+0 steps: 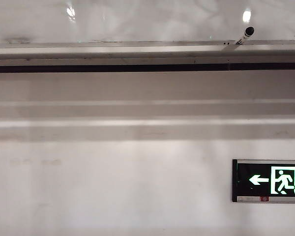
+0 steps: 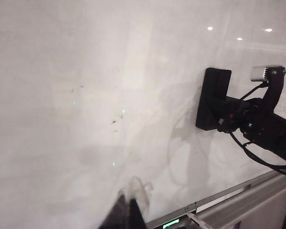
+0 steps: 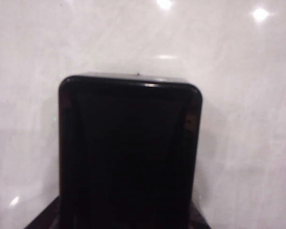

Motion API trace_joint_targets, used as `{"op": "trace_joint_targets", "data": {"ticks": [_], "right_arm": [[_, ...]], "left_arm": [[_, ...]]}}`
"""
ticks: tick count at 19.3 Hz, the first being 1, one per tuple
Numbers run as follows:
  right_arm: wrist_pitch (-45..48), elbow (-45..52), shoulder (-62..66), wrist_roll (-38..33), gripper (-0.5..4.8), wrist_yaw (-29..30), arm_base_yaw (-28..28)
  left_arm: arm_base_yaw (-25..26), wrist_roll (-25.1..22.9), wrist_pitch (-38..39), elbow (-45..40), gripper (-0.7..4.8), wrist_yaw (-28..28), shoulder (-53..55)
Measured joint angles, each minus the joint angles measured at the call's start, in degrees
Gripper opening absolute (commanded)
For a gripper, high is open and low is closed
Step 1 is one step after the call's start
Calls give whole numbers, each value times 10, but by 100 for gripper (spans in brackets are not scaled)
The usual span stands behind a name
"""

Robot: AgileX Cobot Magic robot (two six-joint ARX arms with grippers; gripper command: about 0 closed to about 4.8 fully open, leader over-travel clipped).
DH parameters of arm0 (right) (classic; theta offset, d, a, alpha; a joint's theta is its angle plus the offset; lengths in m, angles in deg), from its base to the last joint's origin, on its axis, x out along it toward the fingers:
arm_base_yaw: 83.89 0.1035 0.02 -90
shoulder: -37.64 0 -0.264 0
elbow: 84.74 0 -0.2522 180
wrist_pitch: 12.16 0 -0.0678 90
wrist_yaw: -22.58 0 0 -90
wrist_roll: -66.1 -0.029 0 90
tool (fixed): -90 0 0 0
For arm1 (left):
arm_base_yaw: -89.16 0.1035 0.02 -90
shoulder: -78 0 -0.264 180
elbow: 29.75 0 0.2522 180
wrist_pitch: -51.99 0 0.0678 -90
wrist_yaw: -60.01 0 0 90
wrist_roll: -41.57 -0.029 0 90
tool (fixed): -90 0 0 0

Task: Wipe the whiteboard clean using the black magnetic whiteboard eraser attached to the whiteboard.

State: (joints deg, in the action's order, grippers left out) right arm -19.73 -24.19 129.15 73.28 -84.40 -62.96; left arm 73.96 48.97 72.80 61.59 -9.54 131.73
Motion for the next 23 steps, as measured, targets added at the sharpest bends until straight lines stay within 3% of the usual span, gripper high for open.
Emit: {"op": "trace_joint_targets", "data": {"ticks": [2, 5, 8, 16, 17, 19, 23], "right_arm": [[1, 0, 0, 1, 319, 2, 0], [-7, 2, -5, 4, 323, 9, -3], [-22, 5, -13, 4, 382, 11, -4], [-46, 5, -91, 3, 376, 9, -6], [-46, 5, -99, 4, 325, 9, -6], [-52, 5, -116, 3, -1, 9, -6], [-171, 6, -178, 5, -1, 9, -5]], "left_arm": [[0, 0, 0, 0, -5, 0, 0], [0, 0, 0, 0, -5, 0, 0], [0, 0, 0, 0, -5, 0, 0], [0, 0, 0, 0, -5, 0, 0], [0, 0, 0, 0, -5, 0, 0], [0, 0, 0, 0, -5, 0, 0], [-1, -4, 7, 0, -5, 71, 5]]}}
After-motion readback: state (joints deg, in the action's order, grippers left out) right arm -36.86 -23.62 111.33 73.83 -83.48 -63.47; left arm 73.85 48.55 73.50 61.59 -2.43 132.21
